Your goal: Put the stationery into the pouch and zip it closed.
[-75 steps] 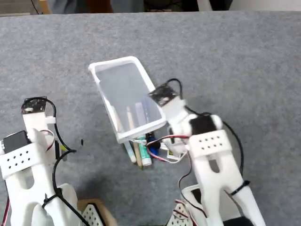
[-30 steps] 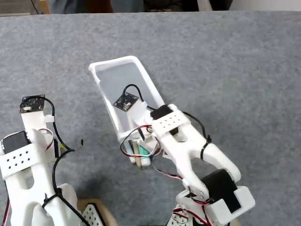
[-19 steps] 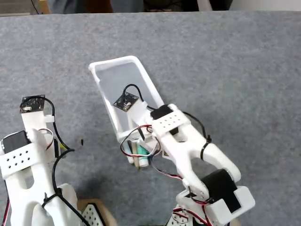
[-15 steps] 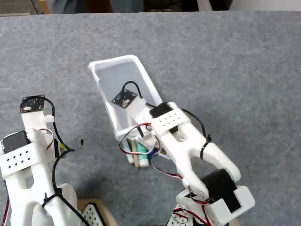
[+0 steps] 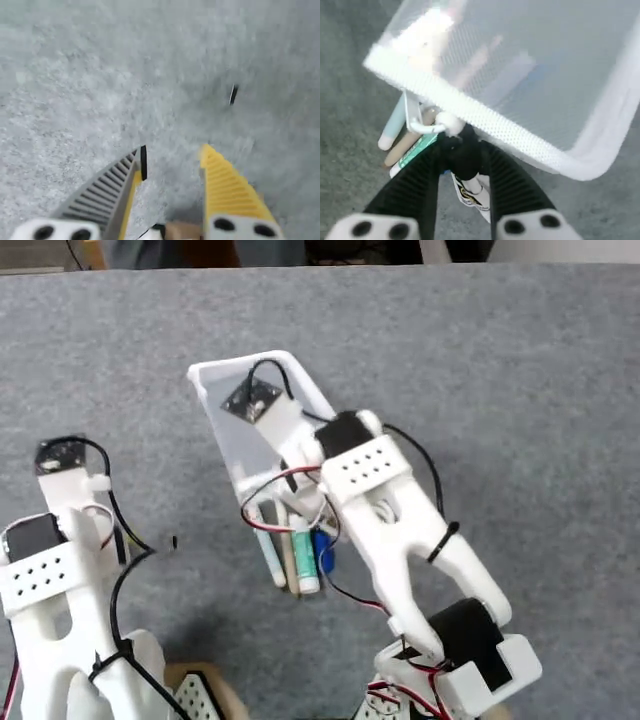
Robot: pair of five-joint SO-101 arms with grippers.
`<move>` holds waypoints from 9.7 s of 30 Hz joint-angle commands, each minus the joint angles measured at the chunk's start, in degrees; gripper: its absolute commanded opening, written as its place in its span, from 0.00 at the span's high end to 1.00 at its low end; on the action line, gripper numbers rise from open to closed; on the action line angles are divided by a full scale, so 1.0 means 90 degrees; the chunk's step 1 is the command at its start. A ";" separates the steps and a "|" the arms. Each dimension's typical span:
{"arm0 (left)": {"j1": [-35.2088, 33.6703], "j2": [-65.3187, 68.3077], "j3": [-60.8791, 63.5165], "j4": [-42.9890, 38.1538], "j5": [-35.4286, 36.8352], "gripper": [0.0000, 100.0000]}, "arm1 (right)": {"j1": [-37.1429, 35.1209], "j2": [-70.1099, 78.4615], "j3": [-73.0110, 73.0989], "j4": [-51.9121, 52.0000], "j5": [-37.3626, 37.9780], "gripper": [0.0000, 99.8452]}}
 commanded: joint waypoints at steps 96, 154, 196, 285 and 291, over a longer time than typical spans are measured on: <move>0.1460 -0.0694 -0.3013 0.1133 0.1895 0.60 | -0.1924 0.0816 -0.5700 0.2686 -0.0059 0.99; 0.1519 -0.0684 -0.2330 0.0400 0.1592 0.87 | -0.1309 0.0816 -0.6071 0.2696 -0.0234 0.99; 0.1519 -0.0684 -0.2427 0.0420 0.1524 0.97 | 0.0440 0.0376 -0.6012 0.2696 -0.0557 0.99; 0.2554 0.0625 -0.4899 0.2178 0.1827 0.97 | -0.1348 -0.0435 -0.1998 0.0430 0.1651 0.89; 0.2554 0.0635 -0.4899 0.2178 0.1827 0.97 | -0.1348 -0.0435 -0.2007 0.0430 0.1651 0.95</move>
